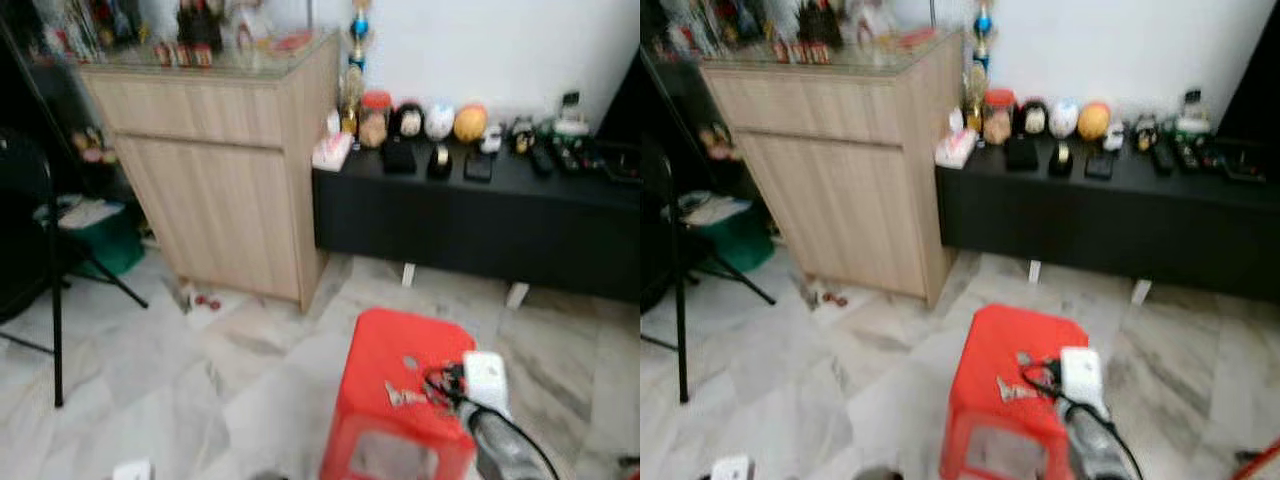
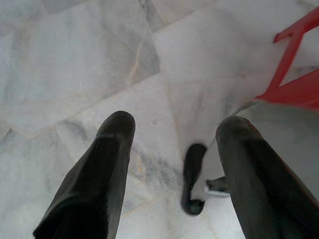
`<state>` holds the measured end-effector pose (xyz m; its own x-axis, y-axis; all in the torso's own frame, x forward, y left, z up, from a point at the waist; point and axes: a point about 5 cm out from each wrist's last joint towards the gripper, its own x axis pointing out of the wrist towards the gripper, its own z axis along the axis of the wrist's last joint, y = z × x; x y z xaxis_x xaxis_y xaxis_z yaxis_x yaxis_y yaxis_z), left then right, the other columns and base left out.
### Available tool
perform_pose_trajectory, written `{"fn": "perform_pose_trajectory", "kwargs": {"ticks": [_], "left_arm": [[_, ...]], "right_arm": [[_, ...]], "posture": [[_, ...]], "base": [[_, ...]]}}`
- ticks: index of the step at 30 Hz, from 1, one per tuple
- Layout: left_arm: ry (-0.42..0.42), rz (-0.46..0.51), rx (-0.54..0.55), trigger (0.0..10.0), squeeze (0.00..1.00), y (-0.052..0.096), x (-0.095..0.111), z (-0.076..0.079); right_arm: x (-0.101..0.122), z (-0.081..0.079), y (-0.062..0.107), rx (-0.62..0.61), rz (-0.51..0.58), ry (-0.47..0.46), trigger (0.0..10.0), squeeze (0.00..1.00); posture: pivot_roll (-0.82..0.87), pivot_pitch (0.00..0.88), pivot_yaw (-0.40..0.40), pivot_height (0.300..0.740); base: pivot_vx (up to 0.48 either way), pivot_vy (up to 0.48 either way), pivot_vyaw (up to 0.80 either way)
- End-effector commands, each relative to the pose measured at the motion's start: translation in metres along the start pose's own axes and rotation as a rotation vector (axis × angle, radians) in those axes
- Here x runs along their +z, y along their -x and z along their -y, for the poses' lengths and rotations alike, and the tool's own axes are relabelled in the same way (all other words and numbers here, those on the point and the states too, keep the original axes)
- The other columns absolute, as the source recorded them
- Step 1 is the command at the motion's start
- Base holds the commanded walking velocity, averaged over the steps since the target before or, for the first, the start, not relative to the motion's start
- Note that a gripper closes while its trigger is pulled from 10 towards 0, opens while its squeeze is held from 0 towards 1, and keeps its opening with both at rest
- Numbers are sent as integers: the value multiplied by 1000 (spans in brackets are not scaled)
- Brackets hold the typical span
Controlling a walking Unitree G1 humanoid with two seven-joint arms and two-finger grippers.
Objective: Hang keys on a hook
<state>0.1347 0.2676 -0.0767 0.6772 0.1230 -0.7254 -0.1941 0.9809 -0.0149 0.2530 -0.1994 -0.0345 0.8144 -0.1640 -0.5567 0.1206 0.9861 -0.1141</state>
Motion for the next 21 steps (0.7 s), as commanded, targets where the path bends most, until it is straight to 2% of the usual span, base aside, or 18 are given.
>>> {"fn": "perform_pose_trajectory", "kwargs": {"ticks": [1,4,8,14,21], "left_arm": [[7,-10,8,10000,0,1,-2,-3],[5,-11,7,10000,0,1,-2,-4],[5,-12,5,10000,0,1,-2,-4],[5,-13,3,10000,0,1,-2,-3],[-1,-20,0,10000,0,1,-2,-3]], "right_arm": [[7,-12,-2,37,14,9,10000,0],[6,-12,-1,37,17,13,10000,0],[6,-12,-1,36,14,12,10000,0],[4,-11,-1,30,-8,10,10000,0],[-2,-13,0,42,-44,56,10000,0]], "posture": [[188,0,-11,650],[188,0,-10,650],[188,0,-9,650],[190,0,-10,650],[186,0,-9,650]], "base": [[289,0,0],[170,0,0],[0,0,420],[247,0,0],[0,0,0]]}}
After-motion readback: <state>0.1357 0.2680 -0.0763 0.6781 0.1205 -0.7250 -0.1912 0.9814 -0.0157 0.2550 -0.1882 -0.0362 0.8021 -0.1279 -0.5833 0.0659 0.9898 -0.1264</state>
